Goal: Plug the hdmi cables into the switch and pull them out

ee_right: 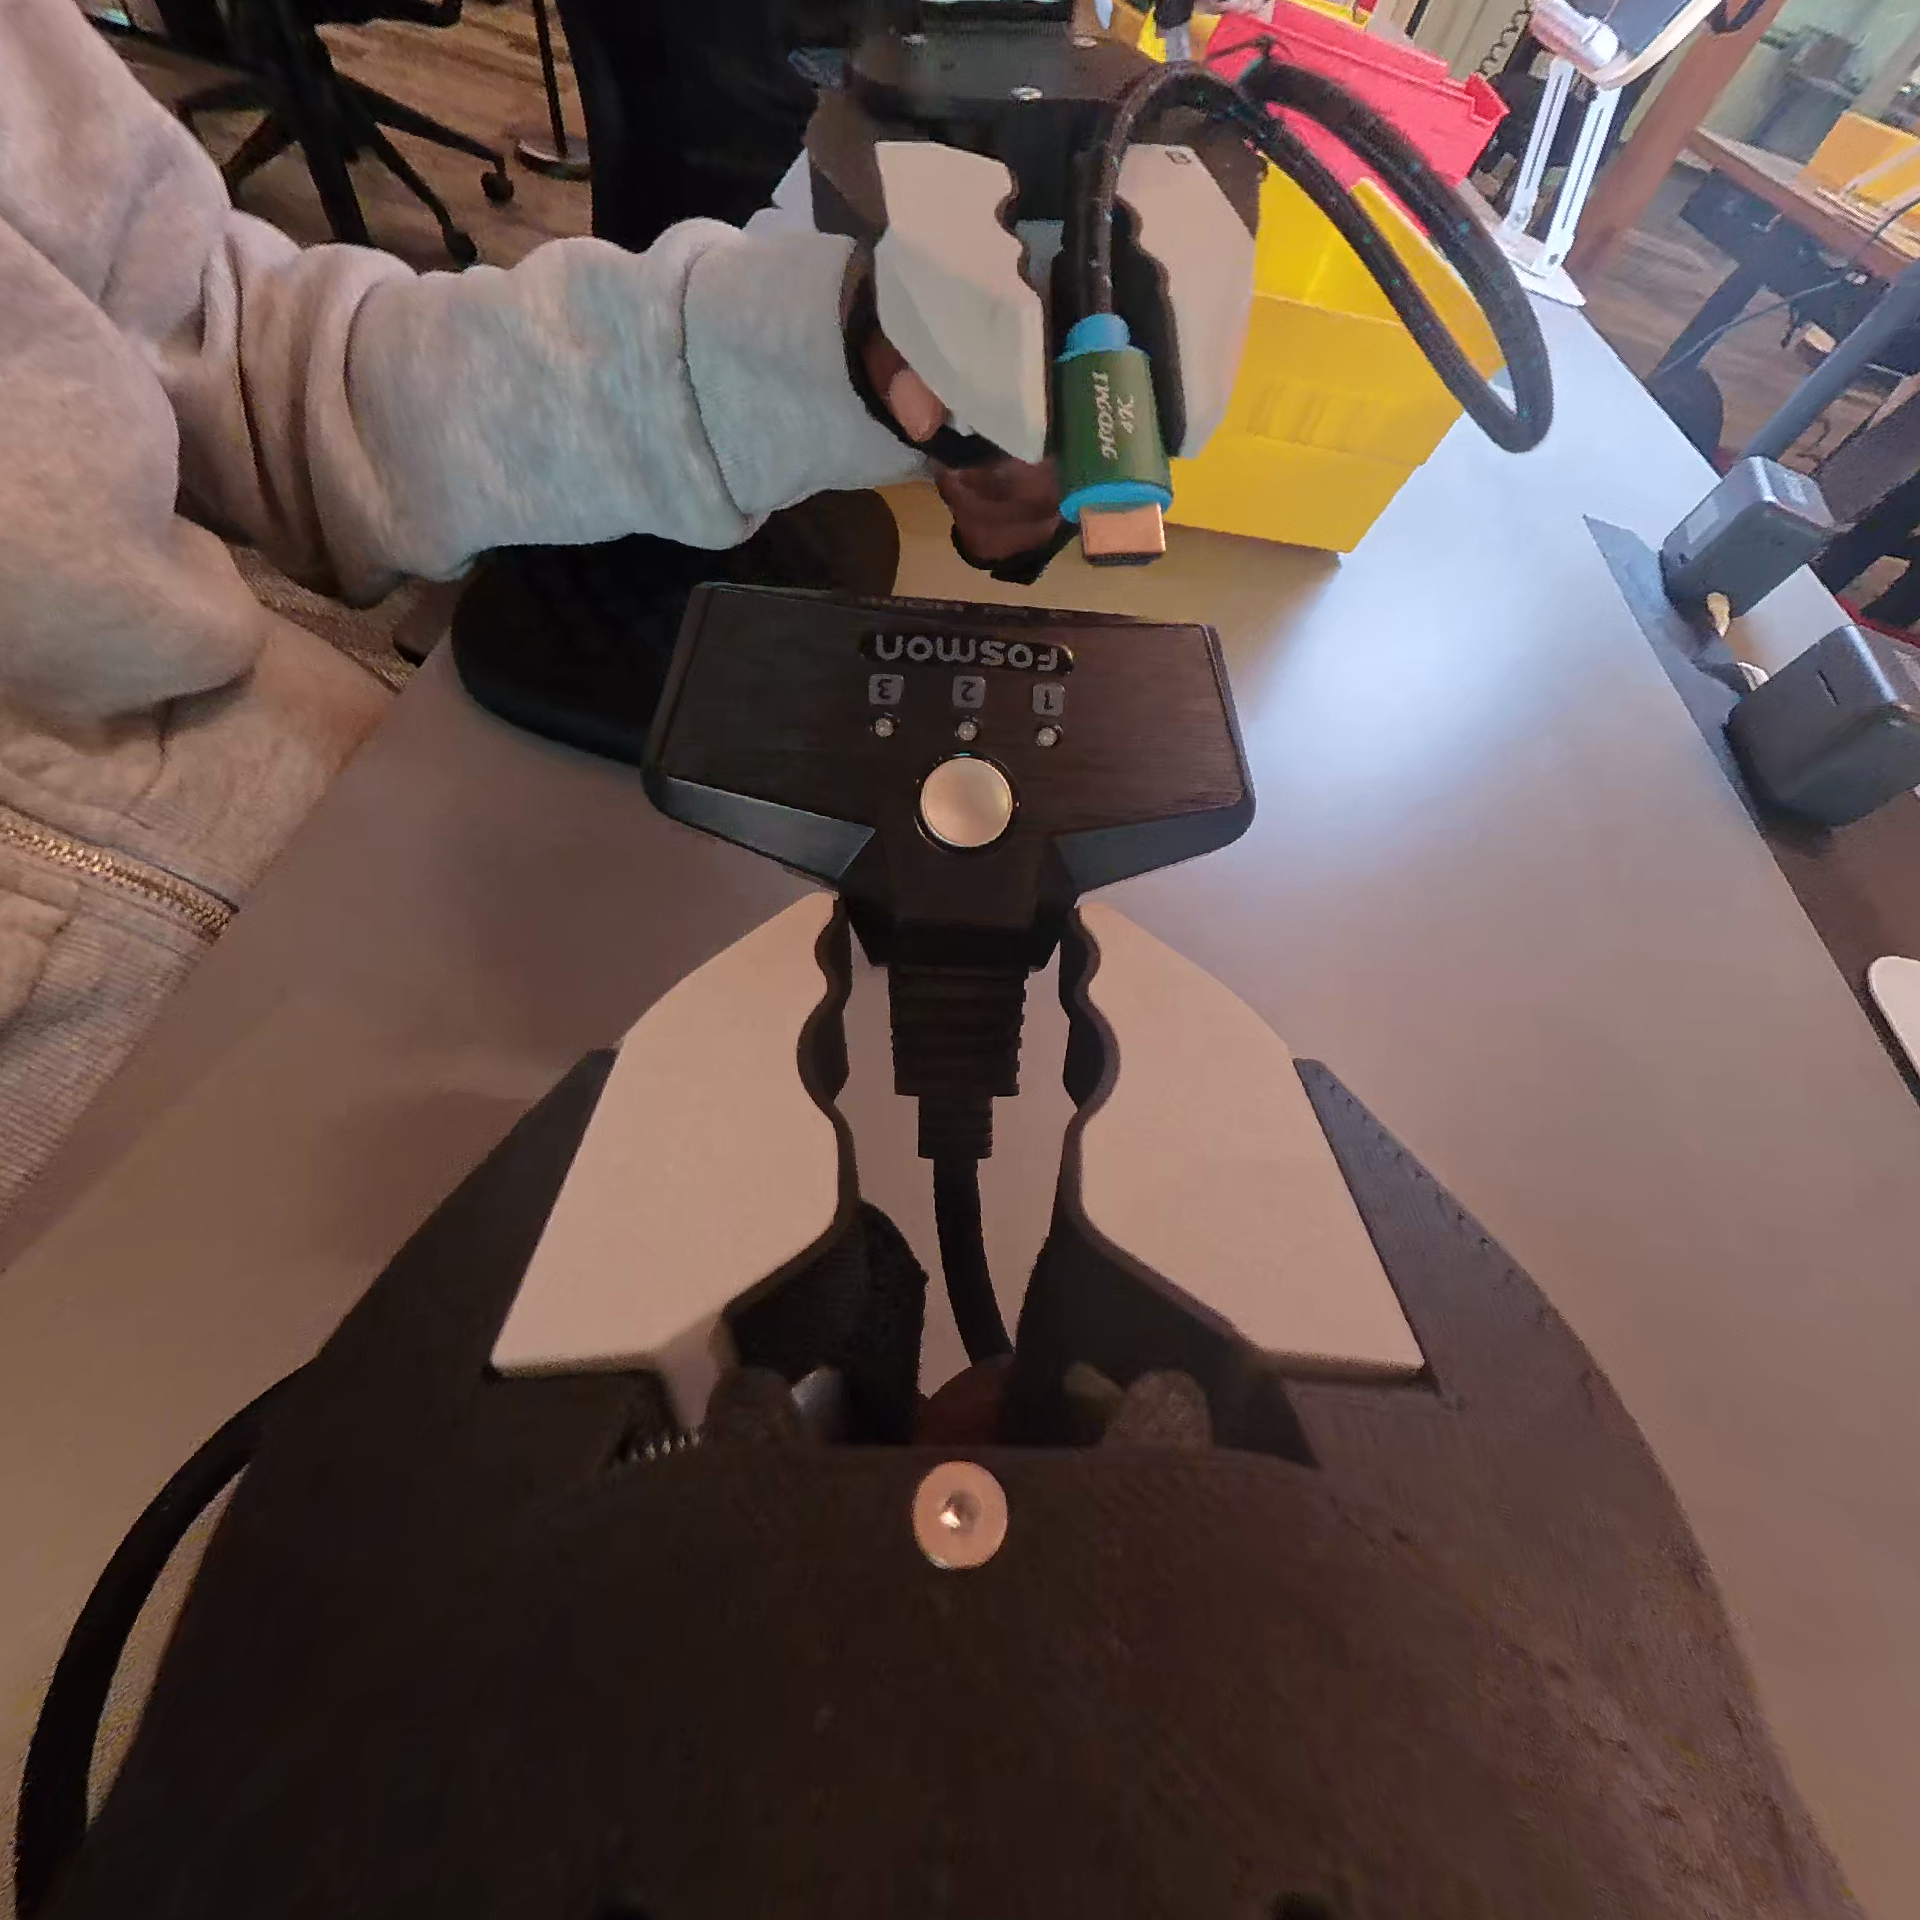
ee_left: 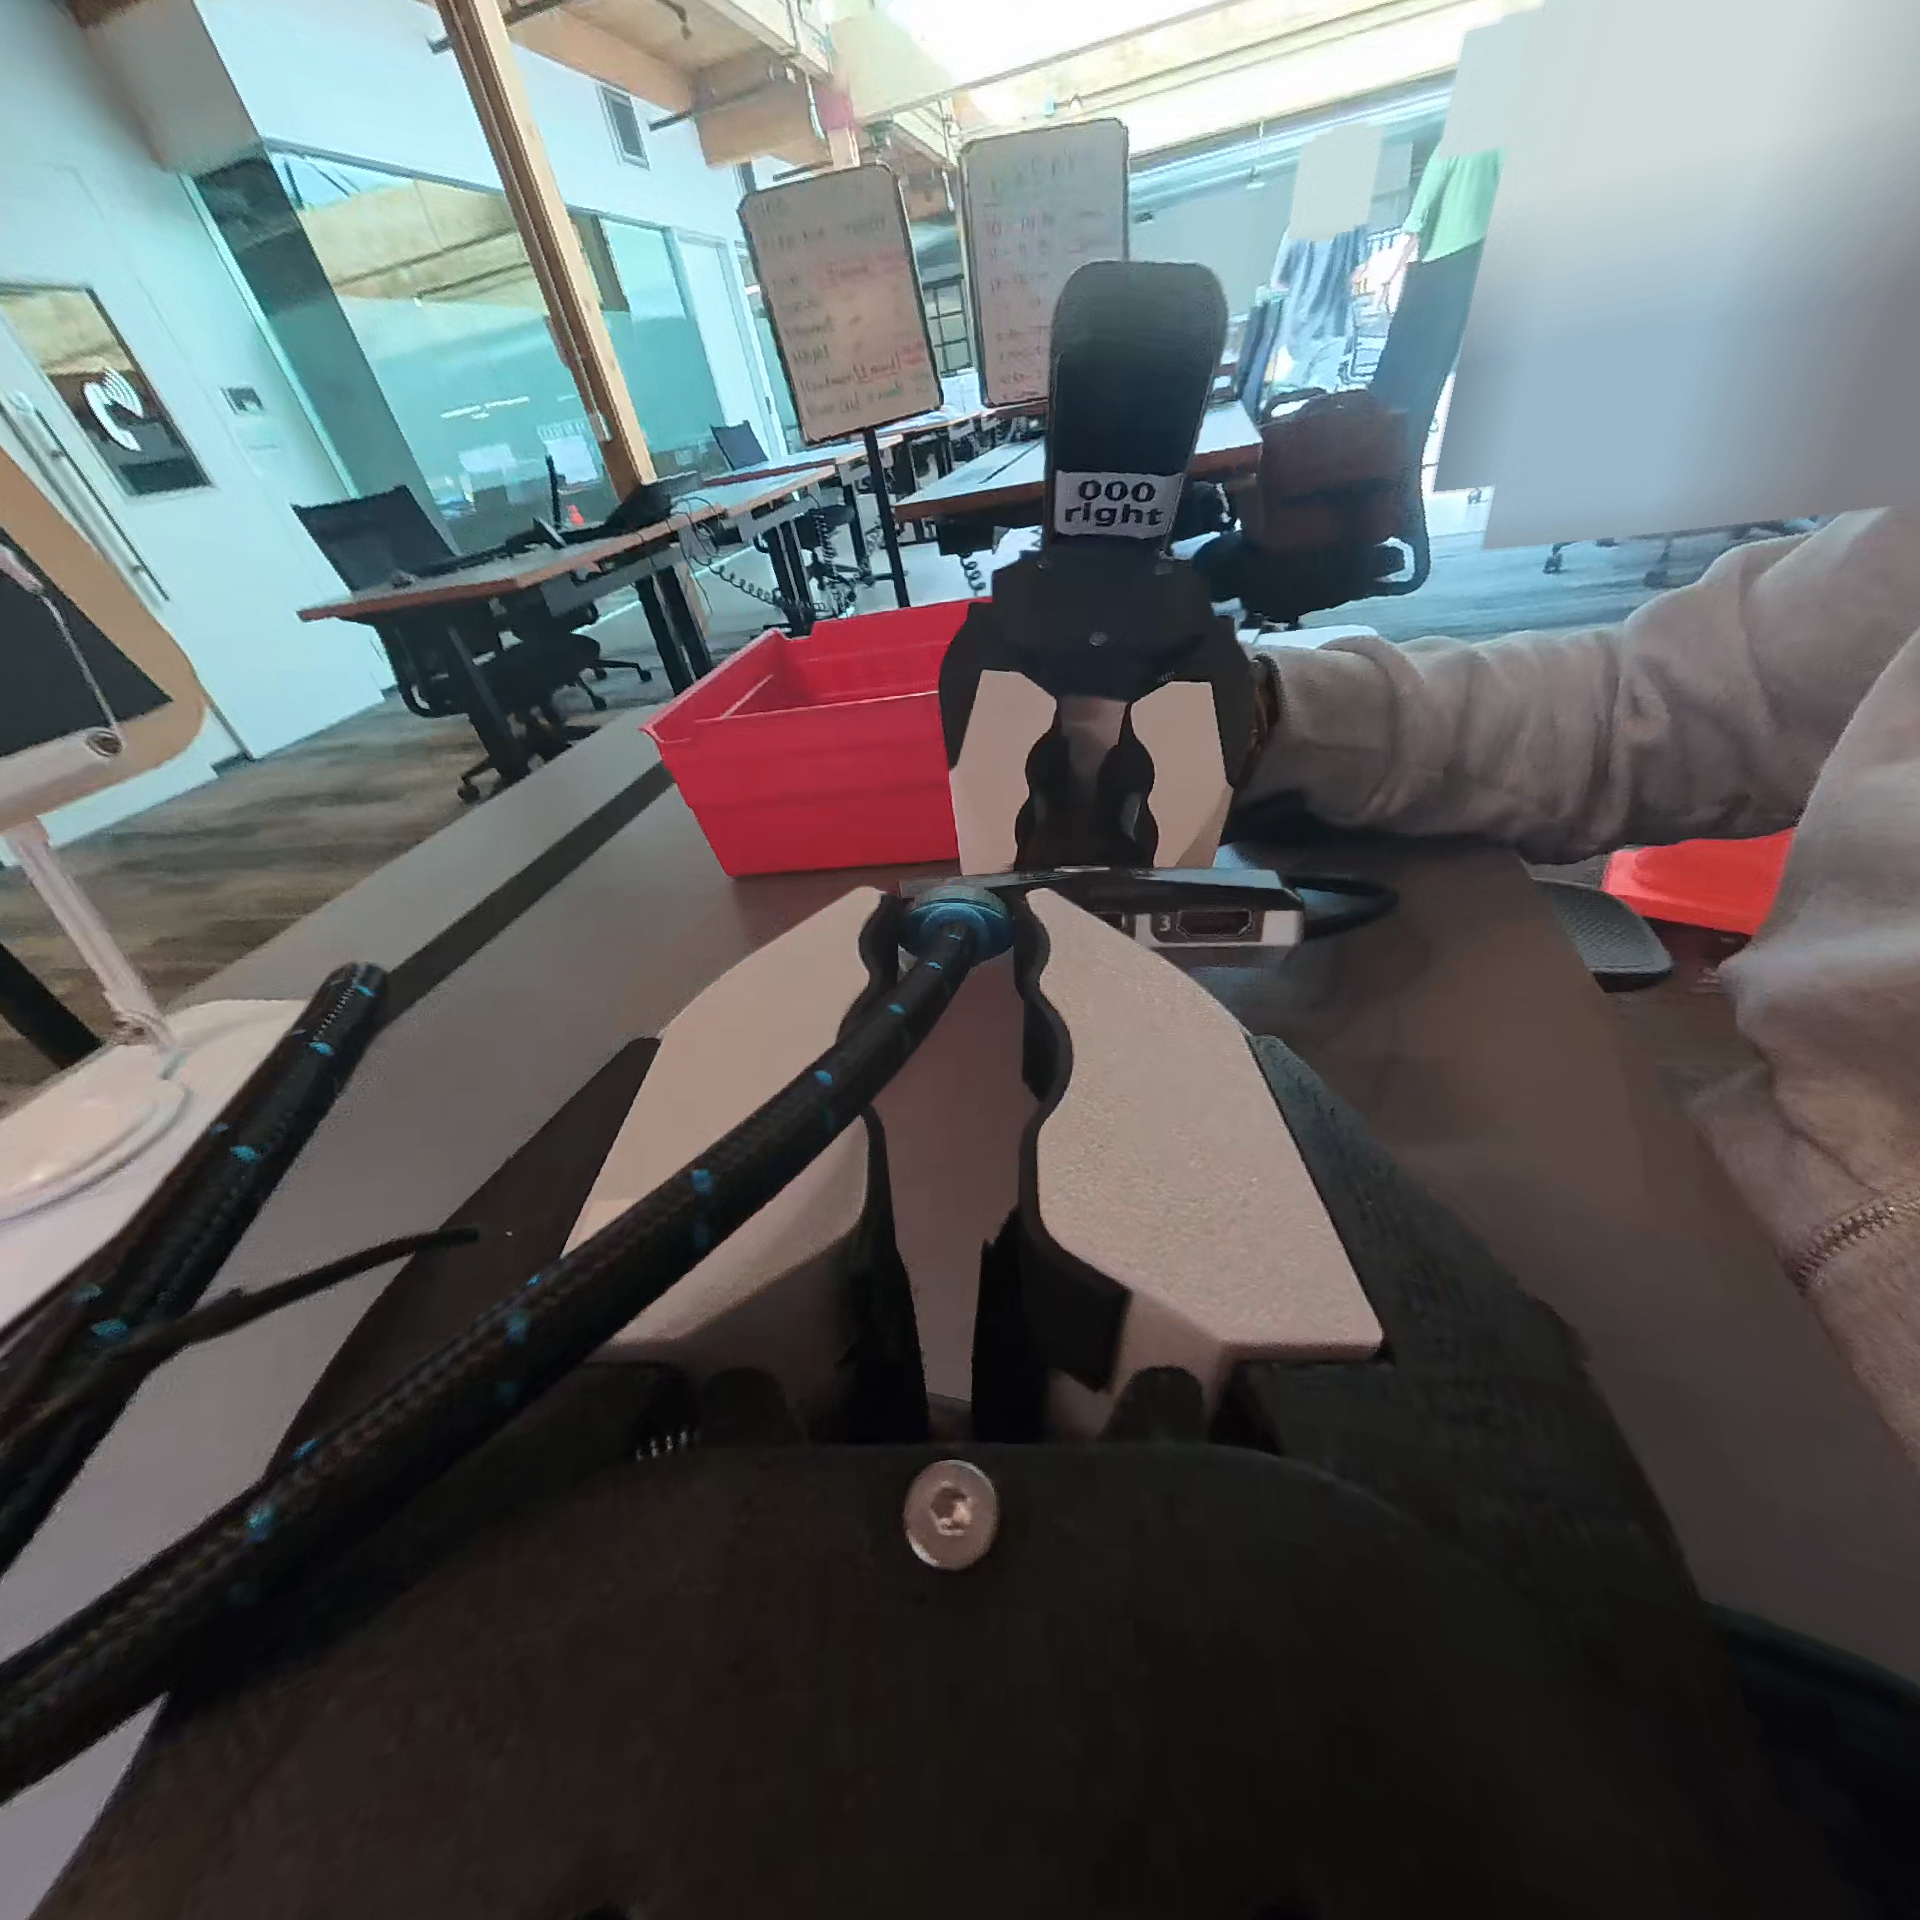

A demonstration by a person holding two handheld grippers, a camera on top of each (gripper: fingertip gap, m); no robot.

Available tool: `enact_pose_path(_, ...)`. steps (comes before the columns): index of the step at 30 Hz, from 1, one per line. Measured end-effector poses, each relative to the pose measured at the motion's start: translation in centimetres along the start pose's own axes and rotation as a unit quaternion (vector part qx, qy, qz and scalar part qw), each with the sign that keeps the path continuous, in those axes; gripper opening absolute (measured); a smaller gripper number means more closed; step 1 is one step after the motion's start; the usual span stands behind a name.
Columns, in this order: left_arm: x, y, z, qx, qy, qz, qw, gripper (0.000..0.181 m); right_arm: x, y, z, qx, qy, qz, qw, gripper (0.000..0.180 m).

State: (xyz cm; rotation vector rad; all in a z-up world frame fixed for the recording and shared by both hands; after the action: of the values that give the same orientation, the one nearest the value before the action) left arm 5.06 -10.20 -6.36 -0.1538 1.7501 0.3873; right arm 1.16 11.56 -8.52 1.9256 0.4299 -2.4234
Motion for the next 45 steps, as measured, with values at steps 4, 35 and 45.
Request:
enact_pose_path(4, 0.5, 0.4, 0.2, 0.012, -0.009, -0.015, 1.0, 0.02, 0.0, 0.1, -0.2, -0.008, -0.008, 0.0, 1.0, 0.039)
enact_pose_path(35, 0.2, 1.0, 0.5, 0.028, -0.069, 0.062, 0.995, 0.021, -1.0, 0.0, -0.5, -0.022, -0.027, 0.058, 0.998, 0.039)
enact_pose_path(45, -0.8, 0.6, 0.7, 0.011, -0.017, 0.149, 0.989, 0.042, -6.6, -3.2, 1.4, 0.078, -0.041, 0.215, 0.973, 0.039)
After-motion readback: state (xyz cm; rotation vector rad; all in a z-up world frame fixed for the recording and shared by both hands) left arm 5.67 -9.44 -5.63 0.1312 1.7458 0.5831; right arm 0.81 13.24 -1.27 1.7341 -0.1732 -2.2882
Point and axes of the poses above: each gripper's, where its closed fingertips meet, y out along the fingers, x out of its underside, z = x × y across the jaws, the point moved 9 cm from there along -y, back along the fingers, and after that the axes turned 12 degrees about z, right-handed, at the moved point
